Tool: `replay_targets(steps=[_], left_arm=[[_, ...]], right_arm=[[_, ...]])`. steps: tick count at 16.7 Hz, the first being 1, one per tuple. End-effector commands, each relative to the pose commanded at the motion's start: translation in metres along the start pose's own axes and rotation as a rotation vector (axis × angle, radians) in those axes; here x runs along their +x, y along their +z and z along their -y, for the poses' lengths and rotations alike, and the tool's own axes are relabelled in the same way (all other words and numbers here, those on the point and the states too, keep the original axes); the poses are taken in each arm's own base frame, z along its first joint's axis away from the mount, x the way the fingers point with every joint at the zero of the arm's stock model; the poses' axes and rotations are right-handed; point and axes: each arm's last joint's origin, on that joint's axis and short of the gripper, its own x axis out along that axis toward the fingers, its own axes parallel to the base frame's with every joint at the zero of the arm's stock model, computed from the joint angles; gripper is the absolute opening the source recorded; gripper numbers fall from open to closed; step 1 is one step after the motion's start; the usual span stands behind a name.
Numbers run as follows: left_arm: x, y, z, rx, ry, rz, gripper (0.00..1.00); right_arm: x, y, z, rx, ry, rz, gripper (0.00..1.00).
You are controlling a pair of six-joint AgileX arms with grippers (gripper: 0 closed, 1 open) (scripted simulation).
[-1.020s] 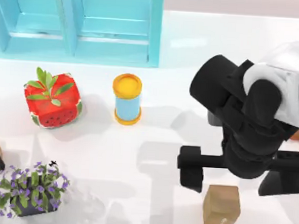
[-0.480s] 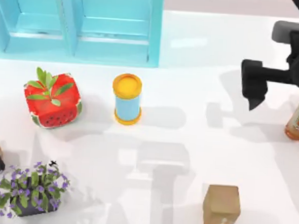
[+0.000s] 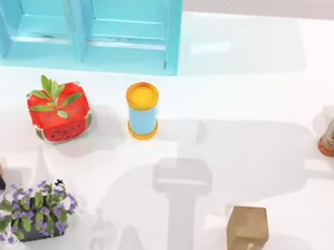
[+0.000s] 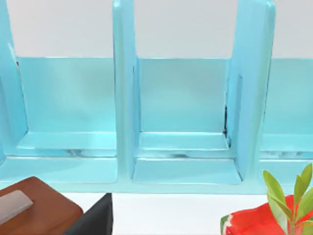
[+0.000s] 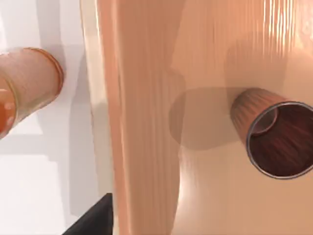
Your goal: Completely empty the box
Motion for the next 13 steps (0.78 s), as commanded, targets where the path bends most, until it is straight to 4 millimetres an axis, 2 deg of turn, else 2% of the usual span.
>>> replay_targets(steps=[3,5,11,13], left_arm=[[0.0,0.0,0.0,0.0,0.0,0.0,1.0],[0.0,0.0,0.0,0.0,0.0,0.0,1.0],[0.0,0.0,0.0,0.0,0.0,0.0,1.0],[0.0,0.0,0.0,0.0,0.0,0.0,1.0]], right_arm=[[0.022,0.003,0.048,-0.02,-0.003,-0.092,1.0],[0.029,0.005,0.062,-0.034,-0.002,-0.128,1.0],[0.031,0.005,0.064,-0.039,-0.003,-0.134,1.0],[0.038,0.005,0.064,-0.037,-0.002,-0.136,1.0]])
